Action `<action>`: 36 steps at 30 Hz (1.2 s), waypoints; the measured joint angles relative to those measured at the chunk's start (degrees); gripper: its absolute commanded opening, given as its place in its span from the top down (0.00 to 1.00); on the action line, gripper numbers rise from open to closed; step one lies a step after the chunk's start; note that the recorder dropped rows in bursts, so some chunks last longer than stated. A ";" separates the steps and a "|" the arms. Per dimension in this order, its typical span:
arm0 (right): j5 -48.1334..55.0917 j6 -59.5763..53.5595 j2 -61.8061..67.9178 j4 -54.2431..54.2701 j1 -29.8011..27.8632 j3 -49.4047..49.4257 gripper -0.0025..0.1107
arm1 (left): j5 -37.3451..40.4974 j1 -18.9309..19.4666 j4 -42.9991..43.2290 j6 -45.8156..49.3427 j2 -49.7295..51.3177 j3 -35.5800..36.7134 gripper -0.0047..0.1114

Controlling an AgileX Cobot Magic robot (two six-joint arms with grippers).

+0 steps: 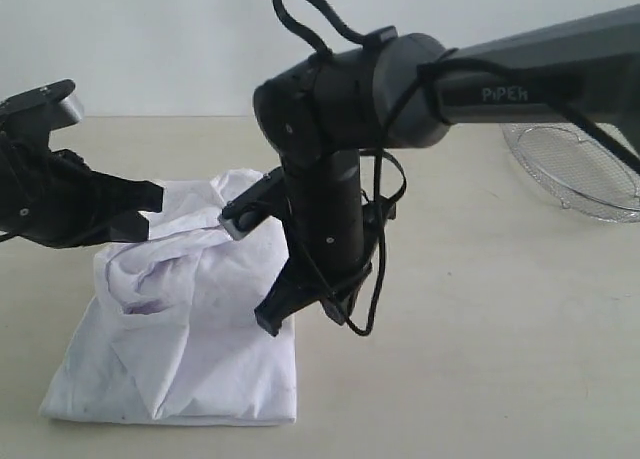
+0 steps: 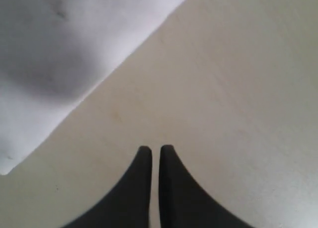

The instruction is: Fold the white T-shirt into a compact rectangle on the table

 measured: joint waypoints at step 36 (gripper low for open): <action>-19.07 -14.92 -15.05 23.49 -8.59 15.55 0.98 | 2.38 -13.60 57.08 -56.34 -13.55 4.89 0.92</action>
